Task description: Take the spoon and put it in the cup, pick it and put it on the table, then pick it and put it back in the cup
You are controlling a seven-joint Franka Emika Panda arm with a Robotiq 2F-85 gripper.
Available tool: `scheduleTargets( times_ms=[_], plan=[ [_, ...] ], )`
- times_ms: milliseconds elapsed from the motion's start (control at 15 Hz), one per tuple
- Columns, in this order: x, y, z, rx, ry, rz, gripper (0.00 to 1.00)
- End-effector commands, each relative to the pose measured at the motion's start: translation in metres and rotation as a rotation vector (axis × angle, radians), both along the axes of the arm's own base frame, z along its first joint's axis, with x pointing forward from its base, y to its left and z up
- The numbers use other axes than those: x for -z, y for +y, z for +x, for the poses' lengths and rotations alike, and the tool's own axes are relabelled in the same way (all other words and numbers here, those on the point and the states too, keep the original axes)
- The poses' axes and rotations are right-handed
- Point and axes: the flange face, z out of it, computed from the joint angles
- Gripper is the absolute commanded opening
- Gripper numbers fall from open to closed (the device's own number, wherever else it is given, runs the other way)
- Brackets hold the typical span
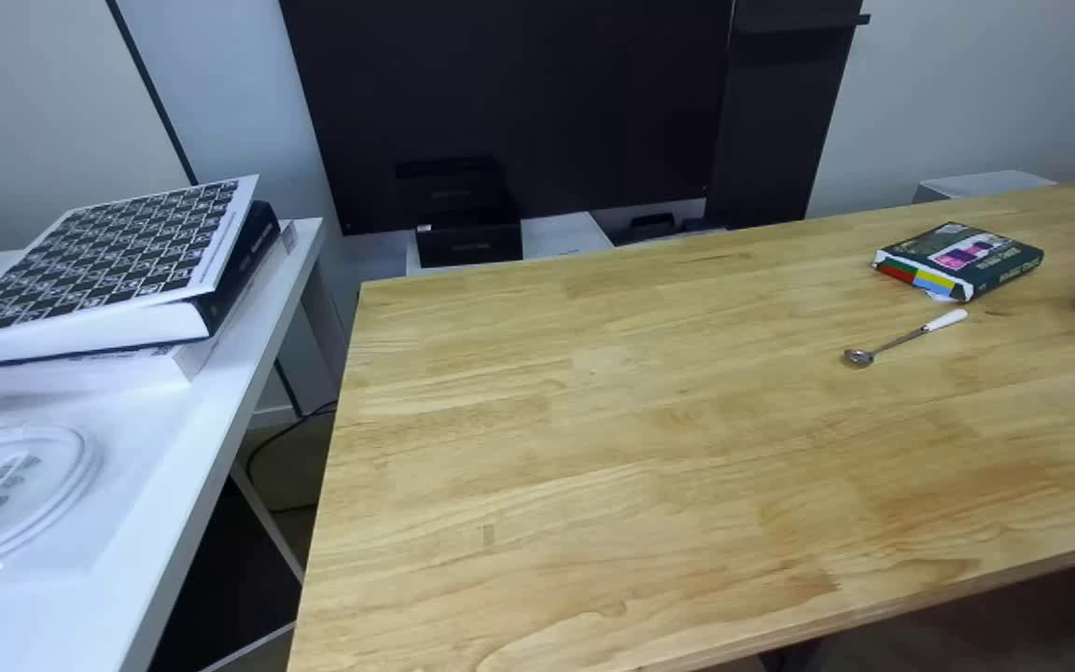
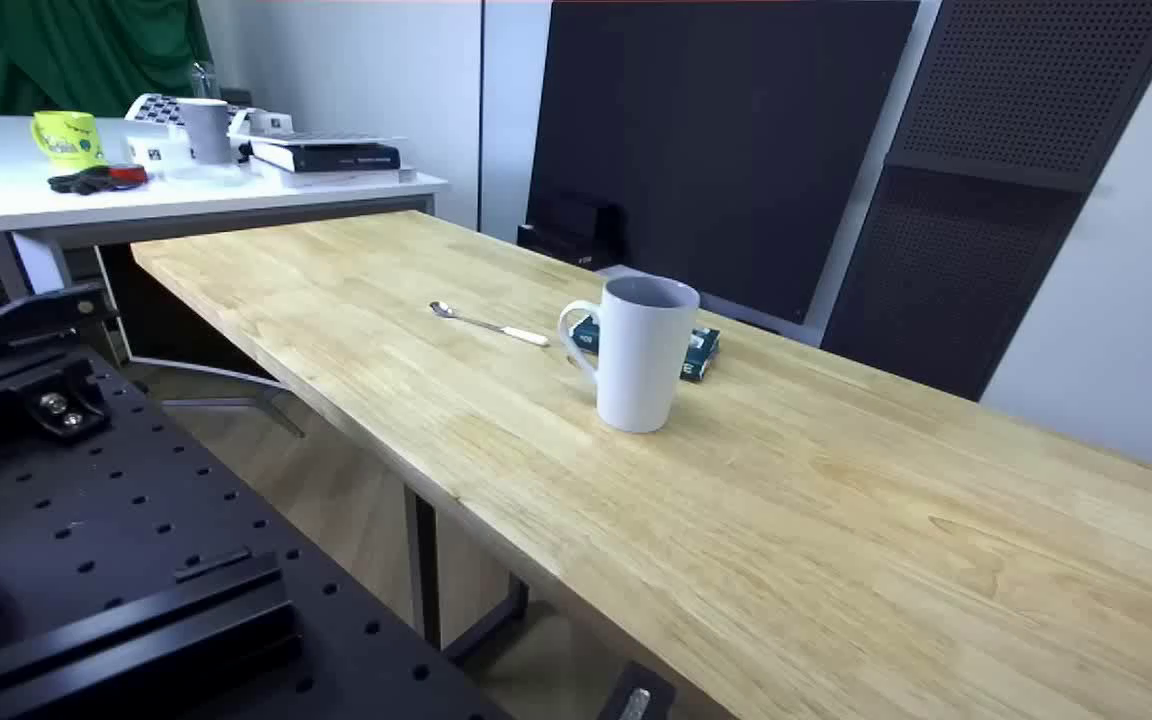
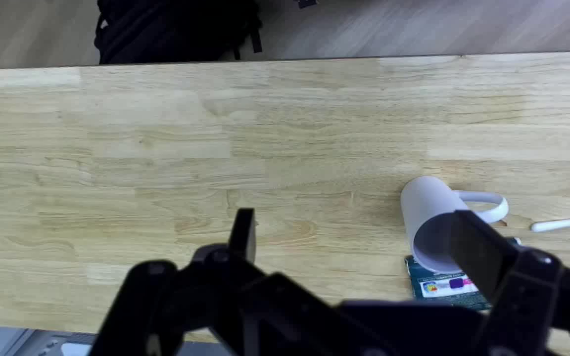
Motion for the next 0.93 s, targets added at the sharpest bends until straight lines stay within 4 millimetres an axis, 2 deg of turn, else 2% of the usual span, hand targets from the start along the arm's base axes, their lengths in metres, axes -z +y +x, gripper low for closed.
scheduleTargets(
  times_ms=[0, 133, 200, 867],
  plan=[
    [-0.0002, 0.0001, 0.0, 0.0, 0.001, 0.001, 1.0],
    [0.0039, 0.0068, -0.001, -0.027, 0.002, 0.017, 1.0],
    [0.0016, 0.0007, -0.0006, -0.001, 0.005, 0.003, 1.0],
    [0.0048, 0.0045, -0.0003, -0.021, 0.011, 0.009, 1.0]
  ],
)
